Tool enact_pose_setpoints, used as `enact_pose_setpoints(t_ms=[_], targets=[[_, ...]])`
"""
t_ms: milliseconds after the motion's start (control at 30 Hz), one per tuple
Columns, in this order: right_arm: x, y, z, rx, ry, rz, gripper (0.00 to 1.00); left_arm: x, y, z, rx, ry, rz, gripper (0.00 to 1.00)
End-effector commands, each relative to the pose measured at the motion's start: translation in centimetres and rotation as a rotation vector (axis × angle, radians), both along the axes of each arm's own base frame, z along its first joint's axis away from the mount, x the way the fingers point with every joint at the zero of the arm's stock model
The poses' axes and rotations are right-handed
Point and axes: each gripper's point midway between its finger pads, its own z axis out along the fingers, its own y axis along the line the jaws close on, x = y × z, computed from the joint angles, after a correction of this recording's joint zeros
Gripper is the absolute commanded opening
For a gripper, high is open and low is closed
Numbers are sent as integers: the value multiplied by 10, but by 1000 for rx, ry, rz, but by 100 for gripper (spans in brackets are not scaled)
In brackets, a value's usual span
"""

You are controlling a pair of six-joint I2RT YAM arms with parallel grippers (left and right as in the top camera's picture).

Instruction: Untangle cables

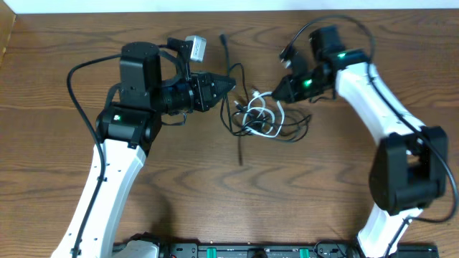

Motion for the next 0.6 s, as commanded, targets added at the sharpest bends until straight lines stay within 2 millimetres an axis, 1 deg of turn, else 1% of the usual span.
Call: enact_pose_setpoints(t_ms=[0, 67, 167, 233, 333, 400, 467, 500, 533, 567], targets=[[3, -3, 87, 78, -178, 3, 1, 20, 19, -23, 120, 34, 140, 8], [-2, -7, 114, 87, -228, -3, 1, 25, 29, -39, 180, 72, 201, 8], [-13, -14, 162, 106, -334, -12, 1, 33, 48, -61, 278, 117, 295, 9], [-22, -18, 192, 118, -402, -18, 1, 37, 57, -73, 330, 141, 339, 17], [-38, -24, 233, 139, -493, -34, 1, 40, 64, -86, 373, 170, 369, 34], [-48, -28, 257, 152, -546, -47, 1, 42, 67, -93, 394, 184, 382, 41], [-56, -31, 275, 158, -582, -62, 1, 43, 67, -97, 400, 194, 382, 42], [-59, -33, 279, 156, -589, -77, 1, 43, 67, -99, 401, 197, 381, 42], [-59, -37, 280, 145, -586, -105, 1, 43, 67, -100, 402, 201, 380, 41], [-59, -39, 278, 134, -572, -124, 1, 44, 67, -100, 402, 201, 380, 35]])
